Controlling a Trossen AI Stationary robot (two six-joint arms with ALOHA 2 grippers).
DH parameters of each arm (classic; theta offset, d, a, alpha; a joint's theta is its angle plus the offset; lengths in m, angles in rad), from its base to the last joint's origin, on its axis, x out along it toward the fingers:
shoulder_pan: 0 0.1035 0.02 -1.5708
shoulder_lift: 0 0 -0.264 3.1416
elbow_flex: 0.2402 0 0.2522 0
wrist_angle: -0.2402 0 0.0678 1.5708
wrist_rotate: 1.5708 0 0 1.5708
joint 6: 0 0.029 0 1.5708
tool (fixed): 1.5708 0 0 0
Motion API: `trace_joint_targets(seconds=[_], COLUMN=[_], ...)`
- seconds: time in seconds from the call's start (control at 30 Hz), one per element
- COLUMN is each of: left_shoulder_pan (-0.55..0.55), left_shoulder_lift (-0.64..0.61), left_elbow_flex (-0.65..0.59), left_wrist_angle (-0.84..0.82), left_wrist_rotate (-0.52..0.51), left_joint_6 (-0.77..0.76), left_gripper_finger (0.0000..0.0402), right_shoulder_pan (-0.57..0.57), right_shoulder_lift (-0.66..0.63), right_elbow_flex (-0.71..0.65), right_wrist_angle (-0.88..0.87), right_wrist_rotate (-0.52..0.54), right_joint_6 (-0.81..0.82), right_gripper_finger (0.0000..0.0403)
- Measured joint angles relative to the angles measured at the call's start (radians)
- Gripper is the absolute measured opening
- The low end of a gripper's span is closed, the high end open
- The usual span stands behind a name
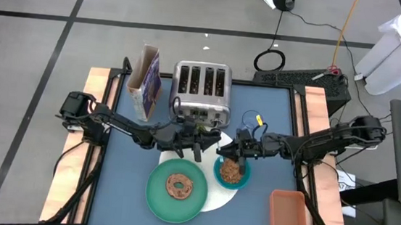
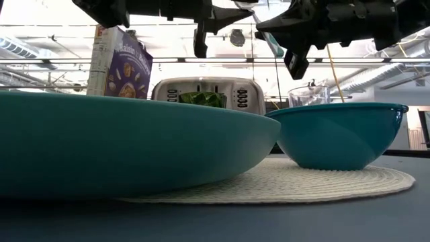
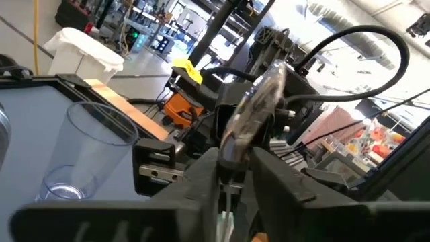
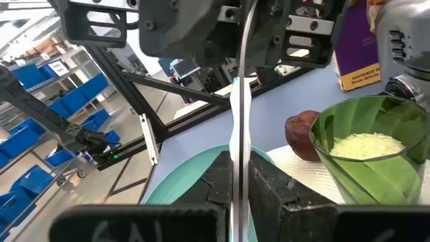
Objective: Arrange a breakfast setting
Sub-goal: Put the blue spoon to the right of the blue bowl
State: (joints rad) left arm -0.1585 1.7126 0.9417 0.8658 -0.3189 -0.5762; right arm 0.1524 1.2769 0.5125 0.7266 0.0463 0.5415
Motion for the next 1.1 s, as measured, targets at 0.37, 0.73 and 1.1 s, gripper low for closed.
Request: trace_joint_targets(seconds=[0.37,0.73,1.1], left_shoulder_pan=[0.0,-0.001,-0.002], left_shoulder_lift=[0.0,0.0,0.0], left_elbow_flex=[0.0,0.0,0.0], left_wrist_angle=[0.0,-0.012,-0.053], left_wrist_rotate=[0.005,0.005,0.005], left_joint_6=[0.036,0.048,0.039], left_gripper_finger=[0.0128,0.0129,0.0129], right_shoulder_pan=[0.0,0.005,0.147], right_shoulder_lift=[-0.188,-0.477,-0.669], right_elbow_flex=[-0.001,-0.001,-0.001], right_wrist_angle=[-0.213,-0.51,-0.711], right_wrist_rotate=[0.003,0.003,0.01], right_joint_6=[0.073,0.259,0.543], right_gripper_finger=[0.0021,0.0021,0.0021])
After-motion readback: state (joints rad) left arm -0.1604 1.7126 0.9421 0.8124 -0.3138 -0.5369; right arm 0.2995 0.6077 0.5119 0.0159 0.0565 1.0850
